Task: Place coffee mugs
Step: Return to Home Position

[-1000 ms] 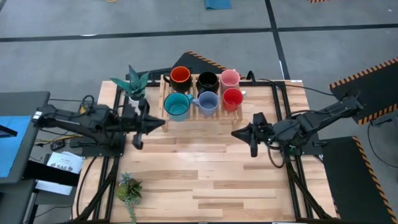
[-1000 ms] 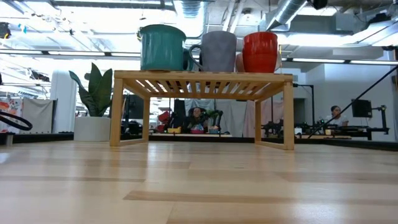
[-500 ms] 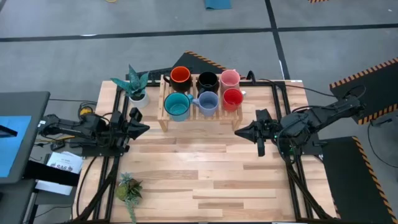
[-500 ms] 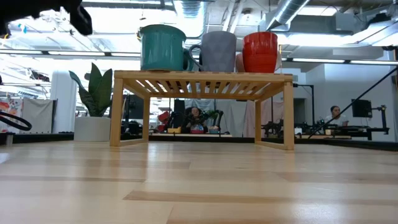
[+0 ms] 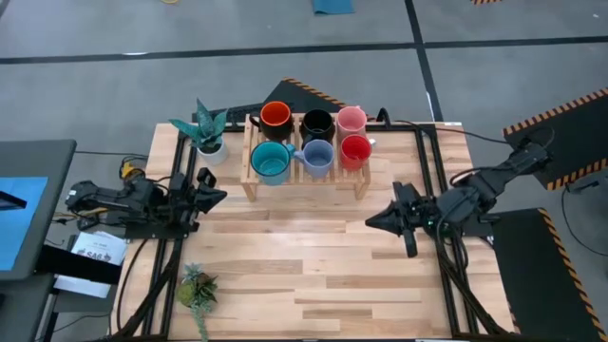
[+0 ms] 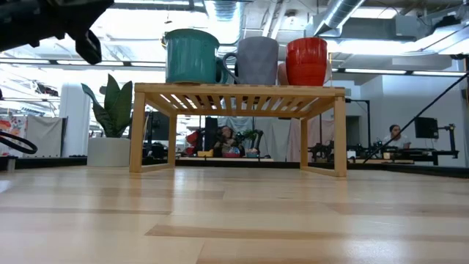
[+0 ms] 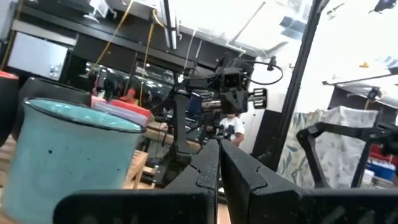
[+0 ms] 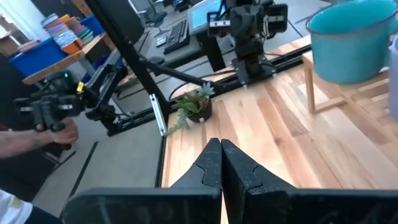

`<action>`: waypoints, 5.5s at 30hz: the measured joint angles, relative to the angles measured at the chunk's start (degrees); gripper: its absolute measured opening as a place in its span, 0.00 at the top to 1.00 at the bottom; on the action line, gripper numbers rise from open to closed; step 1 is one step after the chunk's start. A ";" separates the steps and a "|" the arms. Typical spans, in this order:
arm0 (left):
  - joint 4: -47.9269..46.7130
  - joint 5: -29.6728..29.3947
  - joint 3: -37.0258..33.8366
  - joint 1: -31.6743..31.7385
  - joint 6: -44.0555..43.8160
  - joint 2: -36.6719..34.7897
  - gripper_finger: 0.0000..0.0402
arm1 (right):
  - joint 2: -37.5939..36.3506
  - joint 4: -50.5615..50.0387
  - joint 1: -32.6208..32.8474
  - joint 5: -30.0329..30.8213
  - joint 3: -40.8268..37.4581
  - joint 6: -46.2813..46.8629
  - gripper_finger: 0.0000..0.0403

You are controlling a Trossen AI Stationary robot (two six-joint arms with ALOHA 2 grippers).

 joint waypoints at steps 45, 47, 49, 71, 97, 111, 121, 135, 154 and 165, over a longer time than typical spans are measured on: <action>-28.90 -8.99 0.13 0.02 -3.04 0.38 1.00 | -53.97 24.21 -29.96 -29.20 -53.71 -12.46 0.95; -28.97 -8.90 0.15 0.01 -3.04 0.44 1.00 | -53.58 25.11 -29.99 -28.92 -54.10 -14.65 0.95; -28.96 -8.83 0.15 0.02 -3.08 0.37 1.00 | -54.12 24.83 -29.99 -28.52 -55.47 -15.87 0.95; -29.38 -8.67 0.31 0.00 -3.04 0.37 1.00 | -52.11 20.58 -30.03 -25.41 -57.27 -19.44 0.89; -26.09 -8.73 -0.07 1.81 -3.04 -5.20 1.00 | -51.94 20.89 -30.03 -25.41 -57.40 -19.50 0.88; -27.43 -8.43 -0.17 1.79 -3.04 -4.59 1.00 | -51.94 21.06 -30.03 -25.38 -57.40 -19.46 0.88; -27.39 -8.46 -0.24 1.79 -3.04 -4.61 1.00 | -51.94 21.11 -30.03 -25.38 -57.42 -19.48 0.88; -27.39 -8.43 -0.31 1.79 -3.04 -4.61 1.00 | -51.94 21.19 -30.03 -25.38 -57.42 -19.48 0.88; -27.39 -8.46 -0.33 1.77 -3.04 -4.61 1.00 | -51.94 21.21 -30.03 -25.38 -57.42 -19.48 0.88; -27.39 -8.46 -0.33 1.77 -3.04 -4.61 1.00 | -51.94 21.21 -30.03 -25.38 -57.42 -19.48 0.88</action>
